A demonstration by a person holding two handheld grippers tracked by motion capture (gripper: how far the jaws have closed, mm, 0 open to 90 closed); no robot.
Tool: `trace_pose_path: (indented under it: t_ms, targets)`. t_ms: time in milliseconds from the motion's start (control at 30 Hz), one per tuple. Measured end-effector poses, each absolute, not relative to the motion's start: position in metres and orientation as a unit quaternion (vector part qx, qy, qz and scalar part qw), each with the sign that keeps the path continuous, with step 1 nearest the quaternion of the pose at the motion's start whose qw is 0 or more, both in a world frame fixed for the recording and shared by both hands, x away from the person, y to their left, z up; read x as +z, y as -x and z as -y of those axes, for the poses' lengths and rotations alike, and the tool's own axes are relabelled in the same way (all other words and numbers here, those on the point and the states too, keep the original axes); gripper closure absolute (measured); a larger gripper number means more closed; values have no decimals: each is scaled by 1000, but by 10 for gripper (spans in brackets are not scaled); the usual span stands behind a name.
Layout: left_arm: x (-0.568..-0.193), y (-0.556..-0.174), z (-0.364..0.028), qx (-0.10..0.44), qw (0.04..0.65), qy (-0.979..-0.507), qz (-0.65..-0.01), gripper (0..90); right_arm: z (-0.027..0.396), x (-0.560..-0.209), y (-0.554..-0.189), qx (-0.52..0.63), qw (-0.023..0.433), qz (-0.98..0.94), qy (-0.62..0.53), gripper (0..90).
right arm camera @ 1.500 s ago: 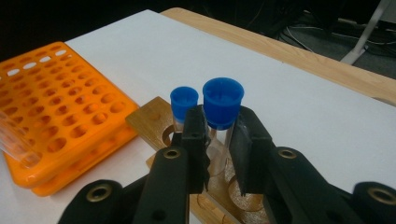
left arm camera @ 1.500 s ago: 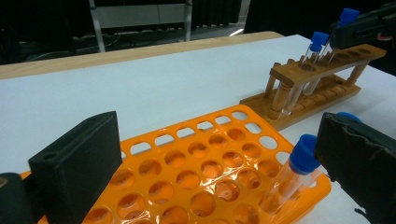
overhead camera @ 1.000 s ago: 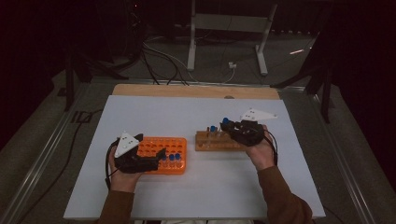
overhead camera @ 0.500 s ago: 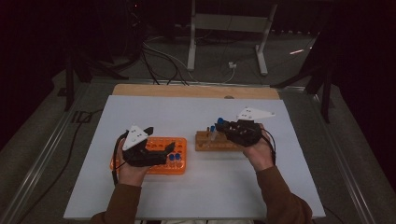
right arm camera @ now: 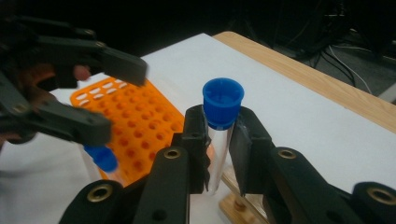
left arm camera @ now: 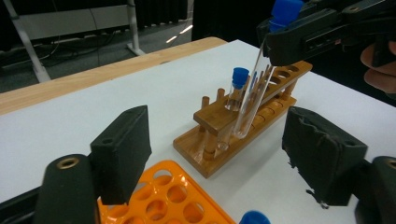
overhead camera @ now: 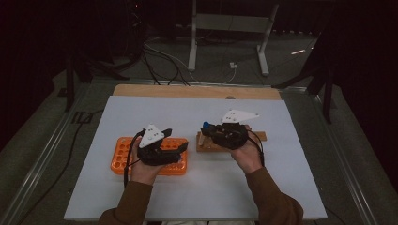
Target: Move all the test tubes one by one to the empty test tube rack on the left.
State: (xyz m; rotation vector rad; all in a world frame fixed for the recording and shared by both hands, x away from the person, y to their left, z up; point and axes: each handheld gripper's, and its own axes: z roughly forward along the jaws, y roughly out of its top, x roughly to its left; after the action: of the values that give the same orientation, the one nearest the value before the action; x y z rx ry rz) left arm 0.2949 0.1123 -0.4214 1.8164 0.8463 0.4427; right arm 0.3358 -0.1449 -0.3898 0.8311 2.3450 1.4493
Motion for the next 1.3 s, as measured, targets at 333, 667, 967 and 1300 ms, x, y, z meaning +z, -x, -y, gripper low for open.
trace_pose_path:
  t_ms: [333,667,967,1300]
  targets:
    - [-423,-296,-105,186,519,-764,-336,476,119,-380,-331,504,108,-816,-262,770]
    - [-423,-295,-104,180,526,-769,-316,657,105,-380,-326,504,91,-822,-247,770]
    - [-424,-294,-101,181,523,-777,-300,777,101,-380,-326,503,84,-825,-242,770]
    - [-425,-296,-108,207,512,-771,-318,784,110,-379,-327,522,75,-814,-243,547]
